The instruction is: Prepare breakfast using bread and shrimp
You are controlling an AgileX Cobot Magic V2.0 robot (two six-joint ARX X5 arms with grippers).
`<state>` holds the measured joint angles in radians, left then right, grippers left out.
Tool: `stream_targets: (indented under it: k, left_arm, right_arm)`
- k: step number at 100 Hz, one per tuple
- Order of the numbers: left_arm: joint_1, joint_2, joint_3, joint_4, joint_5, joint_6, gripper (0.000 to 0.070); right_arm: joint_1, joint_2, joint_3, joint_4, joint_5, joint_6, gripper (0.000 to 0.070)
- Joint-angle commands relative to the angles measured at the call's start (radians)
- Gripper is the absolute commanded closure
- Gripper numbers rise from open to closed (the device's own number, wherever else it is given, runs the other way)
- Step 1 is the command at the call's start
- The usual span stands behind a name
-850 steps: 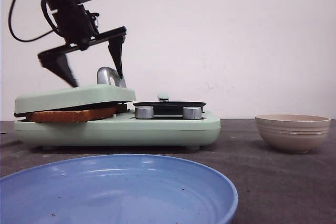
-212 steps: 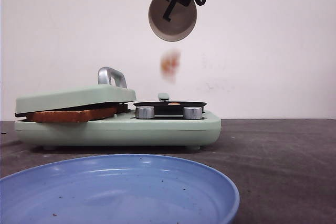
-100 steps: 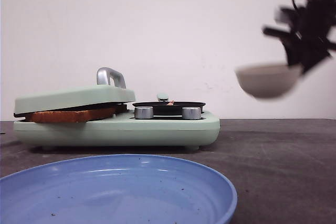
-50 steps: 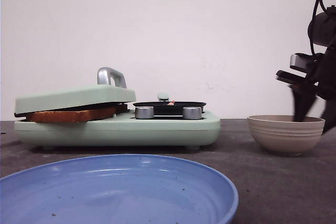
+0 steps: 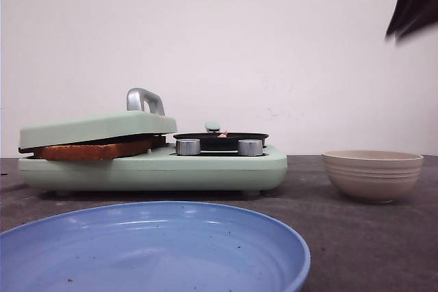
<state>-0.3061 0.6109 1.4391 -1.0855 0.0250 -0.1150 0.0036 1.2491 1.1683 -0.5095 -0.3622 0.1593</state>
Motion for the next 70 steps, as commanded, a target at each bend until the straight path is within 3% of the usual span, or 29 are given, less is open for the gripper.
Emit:
stream_targets:
  k: [1, 11, 28, 46, 58, 70]
  left_arm:
    - [-0.004, 0.004, 0.005, 0.034, 0.0, 0.002, 0.07]
    - [-0.004, 0.004, -0.027, 0.088, 0.0, 0.001, 0.07]
    - [-0.004, 0.004, -0.084, 0.136, 0.001, -0.01, 0.07]
    - [-0.004, 0.004, -0.144, 0.133, 0.002, -0.029, 0.07]
    - [-0.004, 0.004, -0.179, 0.138, 0.001, -0.029, 0.07]
    - [-0.004, 0.006, -0.201, 0.14, 0.001, -0.034, 0.07]
  right_arm:
    - [0.029, -0.08, 0.0, 0.007, 0.063, -0.057, 0.07]
    - [0.061, -0.236, -0.101, 0.105, 0.118, -0.076, 0.07]
    - [0.066, -0.539, -0.406, 0.275, 0.144, -0.087, 0.07]
    - [0.066, -0.841, -0.642, 0.251, 0.153, -0.07, 0.07]
    - [0.066, -0.957, -0.674, 0.196, 0.164, -0.027, 0.07]
    - [0.066, -0.997, -0.671, 0.196, 0.236, -0.02, 0.07]
